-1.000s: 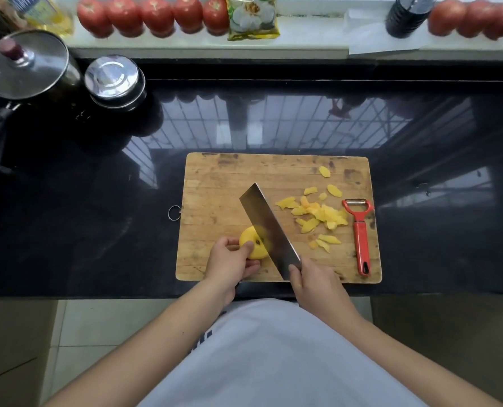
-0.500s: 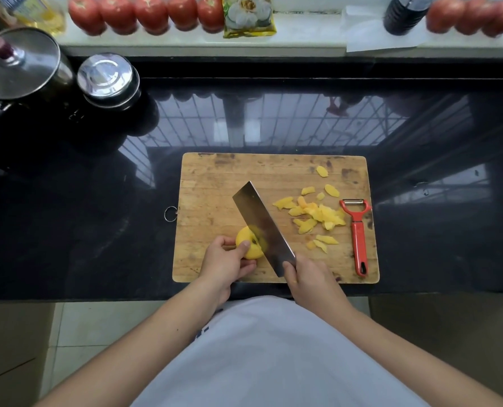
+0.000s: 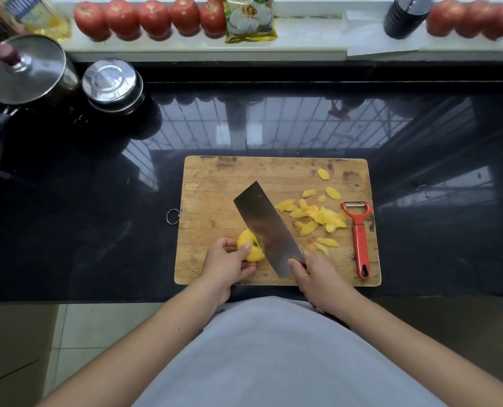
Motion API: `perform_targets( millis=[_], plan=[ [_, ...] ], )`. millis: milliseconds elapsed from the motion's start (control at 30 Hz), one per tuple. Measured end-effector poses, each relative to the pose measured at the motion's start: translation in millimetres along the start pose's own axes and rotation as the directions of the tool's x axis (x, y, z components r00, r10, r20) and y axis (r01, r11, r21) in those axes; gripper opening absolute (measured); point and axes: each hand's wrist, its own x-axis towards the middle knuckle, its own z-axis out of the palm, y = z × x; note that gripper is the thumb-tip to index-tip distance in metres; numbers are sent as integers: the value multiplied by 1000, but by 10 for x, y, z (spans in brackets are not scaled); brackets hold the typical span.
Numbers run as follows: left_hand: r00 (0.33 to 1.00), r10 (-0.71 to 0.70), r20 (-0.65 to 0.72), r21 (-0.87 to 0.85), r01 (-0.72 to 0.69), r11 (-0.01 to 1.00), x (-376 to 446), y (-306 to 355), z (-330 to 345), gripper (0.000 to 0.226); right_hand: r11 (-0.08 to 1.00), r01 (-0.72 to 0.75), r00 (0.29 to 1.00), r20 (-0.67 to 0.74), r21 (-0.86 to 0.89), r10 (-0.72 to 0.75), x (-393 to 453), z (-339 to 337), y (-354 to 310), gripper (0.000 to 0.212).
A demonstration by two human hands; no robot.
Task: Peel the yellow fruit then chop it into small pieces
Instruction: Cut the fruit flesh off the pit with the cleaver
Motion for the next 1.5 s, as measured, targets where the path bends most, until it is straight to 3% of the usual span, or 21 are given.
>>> perform_targets(
  millis=[167,300,433,567,733,800,967,1100,1267,1500],
  plan=[
    [1000,12,19,70,-14,997,12,20,-35,17,1000,-1,1000,12,4,1,19,-5,15,20],
    [997,66,43,242,-74,967,-5,60,-47,25,994,70,994,-74,-88,-77,-83,47,-48,16],
    [995,88,55,263,-99,960,-53,65,-10,19,964,174,959,-187,-203,-212,-194,69,54,22],
    [995,53,79,103,-61,993,-85,-7,-22,16,821,305,887,-169,-483,-429,-249,111,178,38],
    [994,36,105,51,-42,998,-128,-106,27,22,684,347,808,-166,-642,-566,-282,155,157,29],
    [992,39,124,52,-45,998,-127,-128,42,26,637,356,783,-154,-683,-603,-280,185,190,36],
    [990,12,142,41,-18,999,-172,-163,73,36,555,330,787,-102,-764,-609,-305,226,215,58],
    [991,28,131,12,-30,999,-160,-159,95,32,533,320,779,-103,-784,-619,-285,262,232,48],
    [992,5,127,-7,-4,1000,-158,-166,107,31,516,327,787,-75,-792,-613,-251,332,281,60],
    [988,9,152,-35,-3,999,-125,-176,109,26,542,349,764,-103,-764,-637,-238,387,381,50]
  ],
)
